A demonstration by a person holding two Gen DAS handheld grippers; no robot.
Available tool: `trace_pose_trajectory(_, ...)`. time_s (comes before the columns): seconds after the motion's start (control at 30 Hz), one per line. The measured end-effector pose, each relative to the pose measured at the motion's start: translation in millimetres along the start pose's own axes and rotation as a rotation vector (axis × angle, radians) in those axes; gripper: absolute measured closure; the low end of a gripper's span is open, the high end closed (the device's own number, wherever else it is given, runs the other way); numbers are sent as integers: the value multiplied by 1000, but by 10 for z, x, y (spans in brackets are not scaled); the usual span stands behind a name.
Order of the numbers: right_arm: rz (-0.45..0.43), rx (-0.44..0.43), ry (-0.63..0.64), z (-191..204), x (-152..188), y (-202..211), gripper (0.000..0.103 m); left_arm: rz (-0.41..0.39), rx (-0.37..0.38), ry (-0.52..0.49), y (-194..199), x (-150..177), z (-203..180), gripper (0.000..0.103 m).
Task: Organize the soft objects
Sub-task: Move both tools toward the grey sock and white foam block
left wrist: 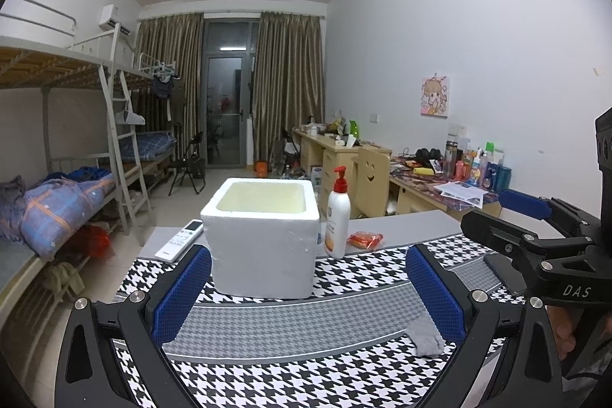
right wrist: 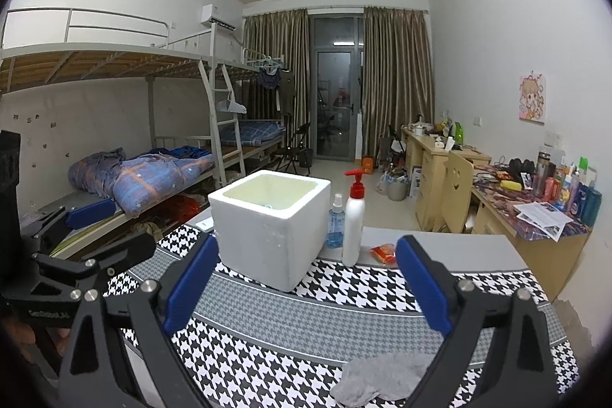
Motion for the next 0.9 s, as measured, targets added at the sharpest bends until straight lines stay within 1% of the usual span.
trace_pose_trajectory(0.27,2,22,-8,-34,71,81,7,0,24,-10,0,43,-107,1)
trace_pose_trajectory(0.57,3,46,-47,-107,158,180,7,9,83,-18,-13,98,-241,1)
trace_pose_trajectory(0.9,9,96,-76,-250,245,314,7,34,132,-15,-53,171,-407,1)
Point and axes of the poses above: each gripper's, at about its wrist camera, not at the fingertips, and y roughly against the way its jaws point, z to its left, x to its underside, the point moved 1 cm from there along -y, roughly the way its jaws point, and after that the axes turned 8 degrees about -x, right-handed, at the moved point
